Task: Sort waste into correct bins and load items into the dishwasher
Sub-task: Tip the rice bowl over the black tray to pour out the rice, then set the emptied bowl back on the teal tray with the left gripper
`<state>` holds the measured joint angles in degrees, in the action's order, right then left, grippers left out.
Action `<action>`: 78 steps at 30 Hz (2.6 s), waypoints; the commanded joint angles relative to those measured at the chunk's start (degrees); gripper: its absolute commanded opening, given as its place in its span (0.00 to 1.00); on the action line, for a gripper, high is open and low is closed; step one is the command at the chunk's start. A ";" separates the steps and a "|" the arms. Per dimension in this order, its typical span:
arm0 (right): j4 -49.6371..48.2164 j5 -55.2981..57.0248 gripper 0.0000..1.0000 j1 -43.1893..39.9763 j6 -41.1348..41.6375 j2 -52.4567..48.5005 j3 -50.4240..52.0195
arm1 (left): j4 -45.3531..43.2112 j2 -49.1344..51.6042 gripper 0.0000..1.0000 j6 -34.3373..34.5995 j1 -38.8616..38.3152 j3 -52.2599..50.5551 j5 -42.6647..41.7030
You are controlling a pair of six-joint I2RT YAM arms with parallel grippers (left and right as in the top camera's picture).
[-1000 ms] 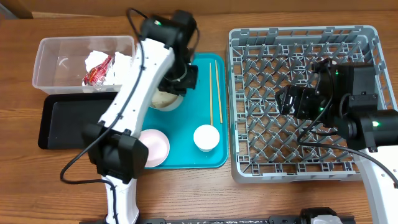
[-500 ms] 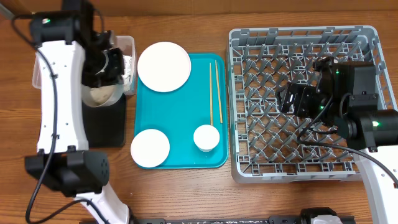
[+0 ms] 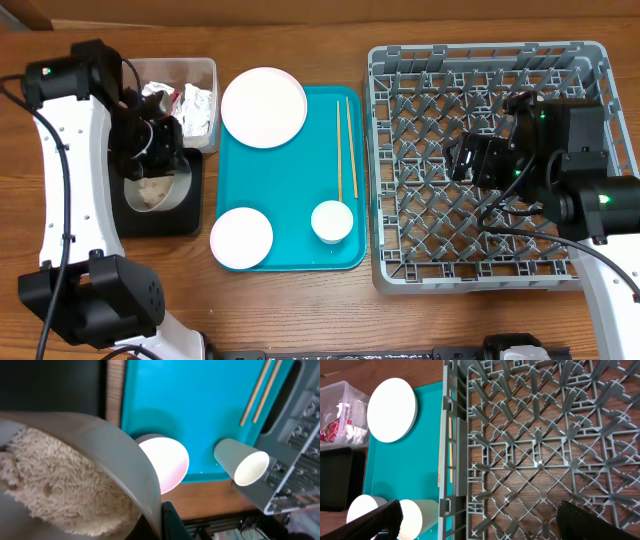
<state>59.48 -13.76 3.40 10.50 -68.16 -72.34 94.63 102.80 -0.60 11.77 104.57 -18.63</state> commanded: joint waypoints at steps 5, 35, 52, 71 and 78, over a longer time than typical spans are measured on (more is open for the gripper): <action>-0.11 -0.46 1.00 -0.22 0.37 -0.35 -1.11 | -5.18 -1.68 0.04 -9.64 5.11 -10.12 -11.30; 1.75 -0.02 1.00 -0.20 -0.04 -5.38 -1.11 | -39.08 13.66 0.04 -9.18 29.38 -35.17 -72.02; 1.97 -0.04 1.00 -0.20 -0.02 -5.38 -1.11 | -38.45 13.75 0.04 13.03 32.96 -35.10 -71.97; 2.91 -0.04 1.00 -0.22 -0.02 -5.38 -1.11 | -33.66 4.94 0.04 4.81 29.97 -22.01 -52.17; 2.93 -0.04 1.00 -0.22 -0.02 -5.38 -1.11 | -27.50 -4.79 0.04 4.81 18.78 -10.27 -29.73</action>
<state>62.65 -13.74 3.40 10.48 -73.67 -72.34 66.28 103.88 5.58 37.10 89.84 -62.13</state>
